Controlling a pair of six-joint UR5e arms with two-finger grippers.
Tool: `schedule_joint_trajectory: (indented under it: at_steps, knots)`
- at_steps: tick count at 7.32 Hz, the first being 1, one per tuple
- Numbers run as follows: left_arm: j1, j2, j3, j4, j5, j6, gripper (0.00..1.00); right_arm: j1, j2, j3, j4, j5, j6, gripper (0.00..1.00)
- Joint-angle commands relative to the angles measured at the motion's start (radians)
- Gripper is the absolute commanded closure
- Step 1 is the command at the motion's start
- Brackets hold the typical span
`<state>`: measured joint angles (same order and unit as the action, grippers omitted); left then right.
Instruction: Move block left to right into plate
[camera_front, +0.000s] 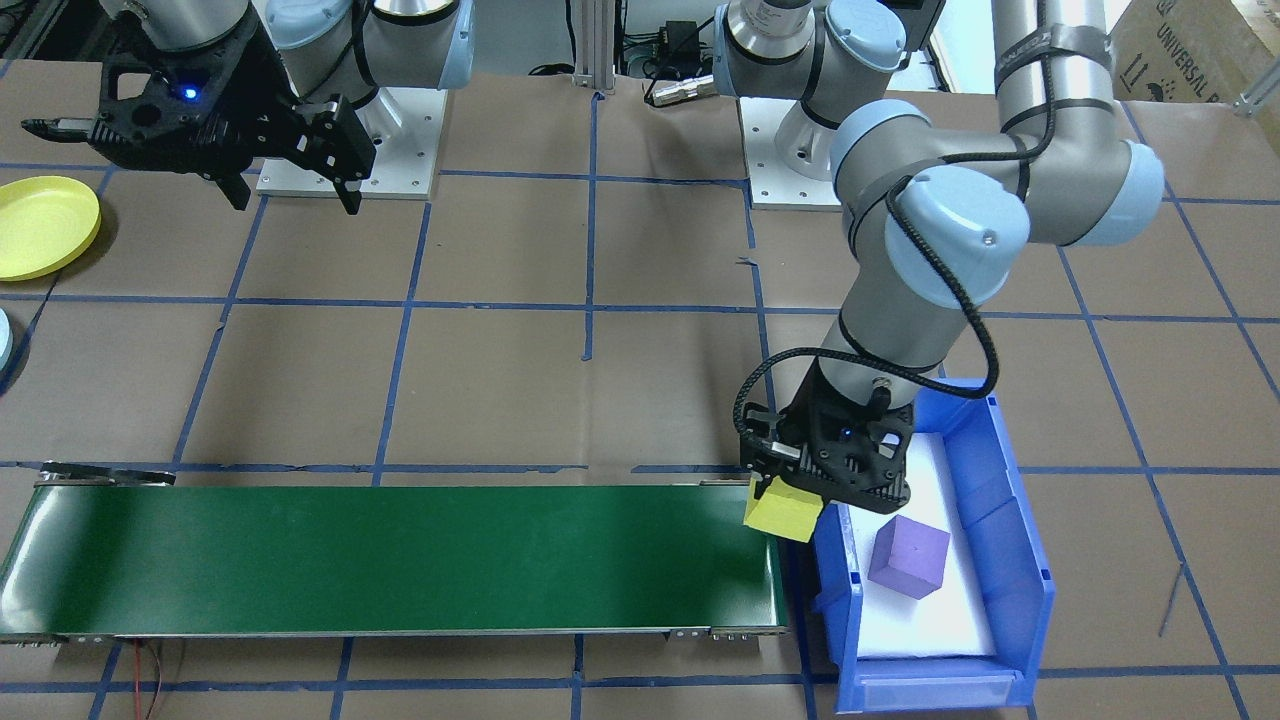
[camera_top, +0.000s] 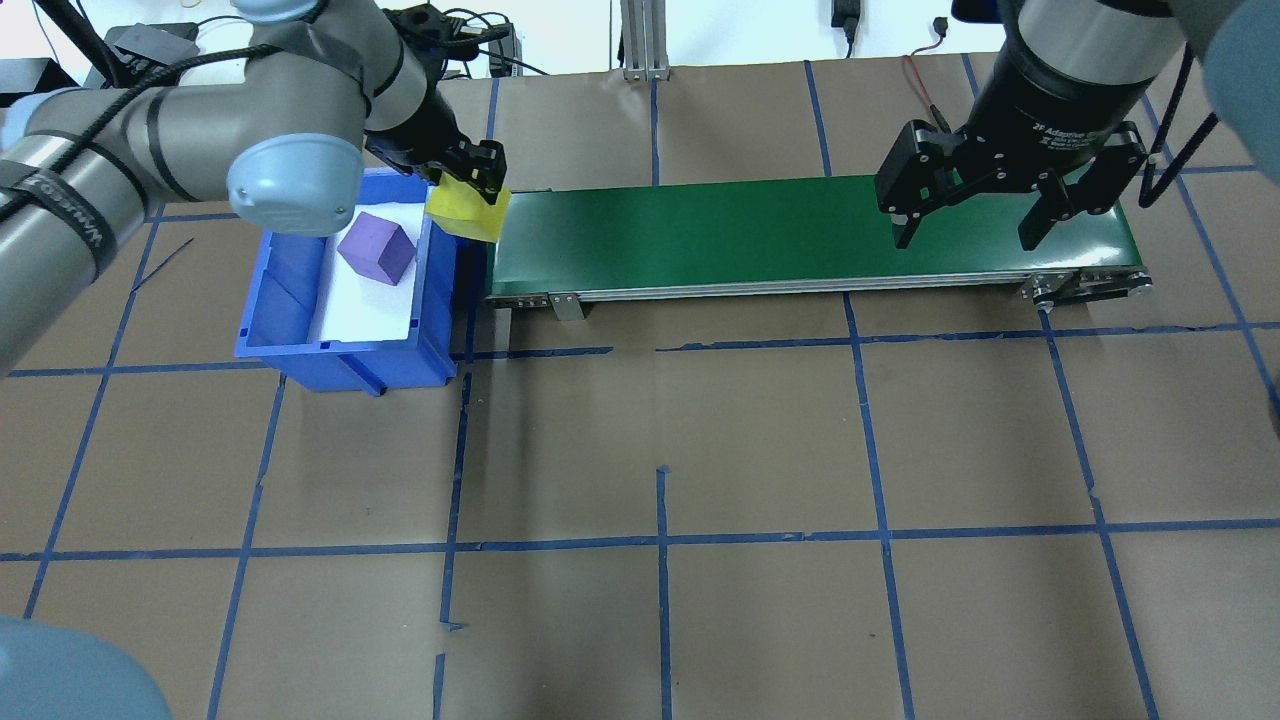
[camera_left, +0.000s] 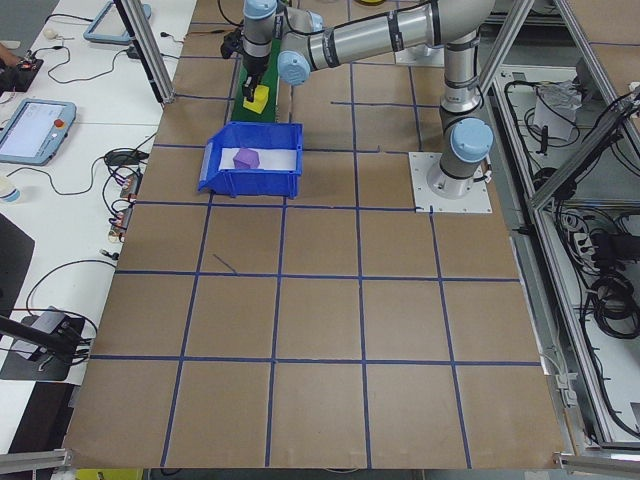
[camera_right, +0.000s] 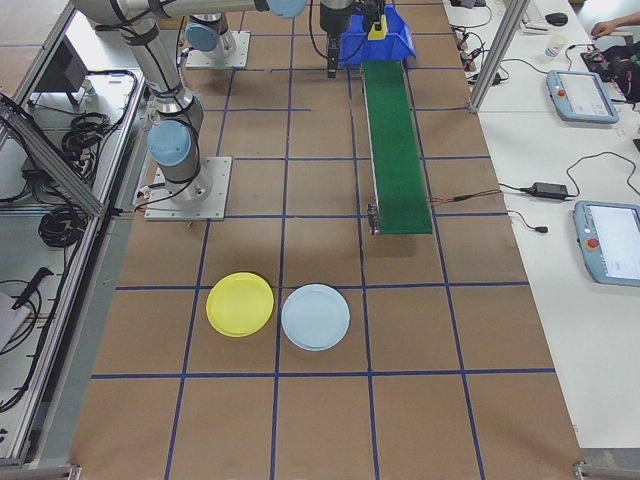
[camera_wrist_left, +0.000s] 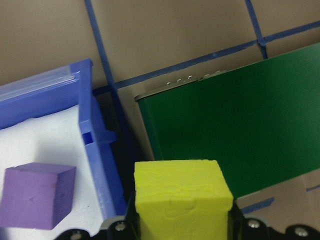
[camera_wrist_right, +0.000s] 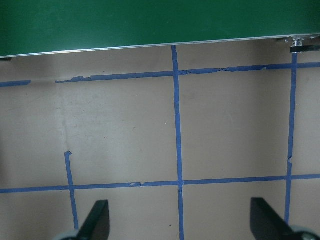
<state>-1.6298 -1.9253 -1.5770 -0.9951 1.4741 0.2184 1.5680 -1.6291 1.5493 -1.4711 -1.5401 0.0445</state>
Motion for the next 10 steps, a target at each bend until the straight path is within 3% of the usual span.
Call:
schedule_joint_trajectory:
  at_steps: [1,4,5,6,7,8,10]
  knots:
    - [-0.025,-0.047,0.000,0.068,-0.004,-0.034,0.55,0.000,0.000,0.000,0.000,-0.002,0.000,0.00]
    - [-0.027,-0.118,0.000,0.154,-0.047,-0.027,0.55,0.000,0.000,0.000,0.000,-0.002,0.000,0.00]
    - [-0.027,-0.116,0.000,0.153,-0.040,-0.025,0.13,0.000,0.000,0.000,0.000,-0.002,0.000,0.00]
    - [-0.027,-0.110,-0.001,0.145,-0.034,-0.024,0.00,0.000,0.000,0.000,0.000,-0.002,0.000,0.00]
    - [-0.025,-0.097,0.005,0.142,-0.012,-0.034,0.00,0.000,0.000,0.000,0.000,-0.002,0.000,0.00]
    - [-0.021,-0.057,0.012,0.110,0.067,-0.036,0.00,0.000,0.000,0.000,0.000,-0.002,0.000,0.00]
    - [0.077,0.003,0.020,-0.003,0.080,-0.021,0.00,-0.002,0.000,0.000,0.000,-0.002,0.000,0.00]
